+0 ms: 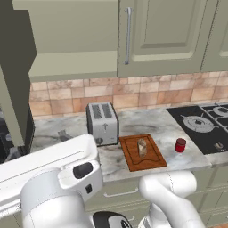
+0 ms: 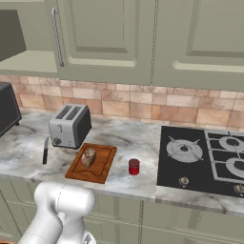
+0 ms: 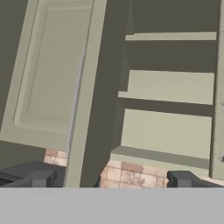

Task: Pick the bread, place it on the cutting board, pick the jam, place it on the counter, and close the cabinet.

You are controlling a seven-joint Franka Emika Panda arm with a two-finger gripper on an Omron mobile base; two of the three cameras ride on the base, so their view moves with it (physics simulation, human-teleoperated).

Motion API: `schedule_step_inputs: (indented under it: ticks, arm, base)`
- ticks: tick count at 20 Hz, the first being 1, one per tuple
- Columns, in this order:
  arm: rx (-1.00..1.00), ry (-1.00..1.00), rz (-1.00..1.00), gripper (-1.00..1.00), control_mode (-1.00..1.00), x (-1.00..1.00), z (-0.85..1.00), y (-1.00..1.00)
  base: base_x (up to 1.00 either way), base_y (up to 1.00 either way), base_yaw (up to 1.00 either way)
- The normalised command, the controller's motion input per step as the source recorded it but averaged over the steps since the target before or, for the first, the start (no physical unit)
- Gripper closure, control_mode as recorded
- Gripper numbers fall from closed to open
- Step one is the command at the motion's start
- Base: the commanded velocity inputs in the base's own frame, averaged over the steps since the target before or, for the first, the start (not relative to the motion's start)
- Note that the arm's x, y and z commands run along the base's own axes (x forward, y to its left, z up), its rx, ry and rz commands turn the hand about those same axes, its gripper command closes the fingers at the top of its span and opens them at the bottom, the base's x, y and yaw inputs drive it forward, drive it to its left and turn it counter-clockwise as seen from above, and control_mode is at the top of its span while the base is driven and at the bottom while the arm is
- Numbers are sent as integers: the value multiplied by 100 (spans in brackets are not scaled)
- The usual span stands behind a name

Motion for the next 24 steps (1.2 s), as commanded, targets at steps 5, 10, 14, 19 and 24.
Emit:
schedule_step_inputs:
  ticks: [5,10,14,19,24]
  arm:
    - [0,0,2,-100,-100,0,0,21]
    - [0,0,1,-100,-100,0,0,18]
    - [0,0,0,-100,-100,0,0,17]
    - [0,0,0,-100,-100,0,0,14]
    - [0,0,0,-100,-100,0,0,11]
  base:
    - [0,0,0]
    - [0,0,0]
    - [0,0,0]
    - [0,0,0]
    - [0,0,0]
